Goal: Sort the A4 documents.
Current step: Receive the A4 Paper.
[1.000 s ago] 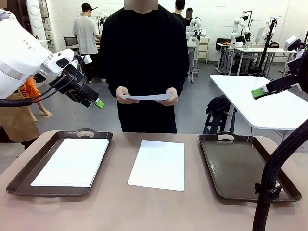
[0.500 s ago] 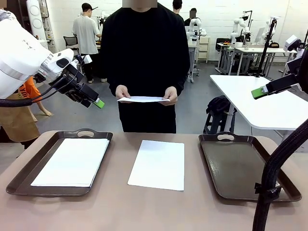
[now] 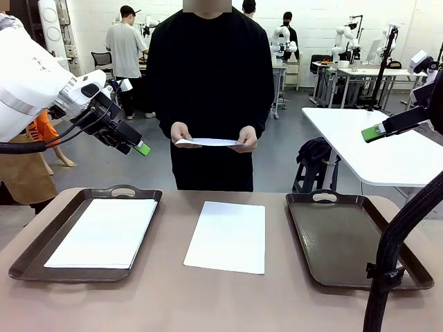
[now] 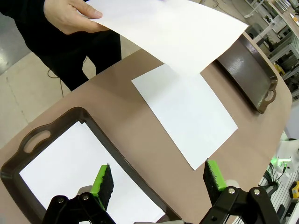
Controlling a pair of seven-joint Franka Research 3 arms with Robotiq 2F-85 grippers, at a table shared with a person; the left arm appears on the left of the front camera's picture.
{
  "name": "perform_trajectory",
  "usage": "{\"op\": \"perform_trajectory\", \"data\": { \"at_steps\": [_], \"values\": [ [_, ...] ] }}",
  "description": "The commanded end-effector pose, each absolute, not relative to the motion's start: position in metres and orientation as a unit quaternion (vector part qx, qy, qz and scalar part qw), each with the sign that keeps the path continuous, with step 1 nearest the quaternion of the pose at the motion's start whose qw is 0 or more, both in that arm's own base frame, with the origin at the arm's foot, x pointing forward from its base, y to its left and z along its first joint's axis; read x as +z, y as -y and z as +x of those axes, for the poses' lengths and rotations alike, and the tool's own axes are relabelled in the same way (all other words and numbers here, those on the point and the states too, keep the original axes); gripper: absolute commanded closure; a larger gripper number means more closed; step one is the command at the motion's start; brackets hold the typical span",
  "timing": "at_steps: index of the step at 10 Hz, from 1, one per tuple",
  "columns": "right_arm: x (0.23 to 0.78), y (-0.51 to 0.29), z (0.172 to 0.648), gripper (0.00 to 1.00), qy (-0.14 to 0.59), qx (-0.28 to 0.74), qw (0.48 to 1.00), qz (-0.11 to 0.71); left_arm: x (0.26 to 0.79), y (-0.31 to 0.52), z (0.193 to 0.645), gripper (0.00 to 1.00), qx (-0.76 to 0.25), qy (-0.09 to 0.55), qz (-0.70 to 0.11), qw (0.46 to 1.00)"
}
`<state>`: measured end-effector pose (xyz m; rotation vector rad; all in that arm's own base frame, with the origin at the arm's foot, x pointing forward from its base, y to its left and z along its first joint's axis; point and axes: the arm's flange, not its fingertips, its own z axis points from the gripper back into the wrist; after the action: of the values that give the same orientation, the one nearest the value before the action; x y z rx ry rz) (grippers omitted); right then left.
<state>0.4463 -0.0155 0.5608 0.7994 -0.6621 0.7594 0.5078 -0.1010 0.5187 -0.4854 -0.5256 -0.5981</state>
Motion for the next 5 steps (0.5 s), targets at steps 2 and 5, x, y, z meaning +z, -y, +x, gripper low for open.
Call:
{"op": "perform_trajectory", "data": {
  "at_steps": [2,5],
  "values": [
    [0.561,0.0146,0.4456,0.0,0.31,0.355,0.798,0.376,0.5192,0.1003,0.5083,0.0,-0.286,0.257,-0.232,0.893],
    [0.561,0.0146,0.4456,0.0,0.31,0.355,0.798,0.376,0.5192,0.1003,0.5083,0.0,-0.286,0.257,-0.232,0.893]
  ]
}}
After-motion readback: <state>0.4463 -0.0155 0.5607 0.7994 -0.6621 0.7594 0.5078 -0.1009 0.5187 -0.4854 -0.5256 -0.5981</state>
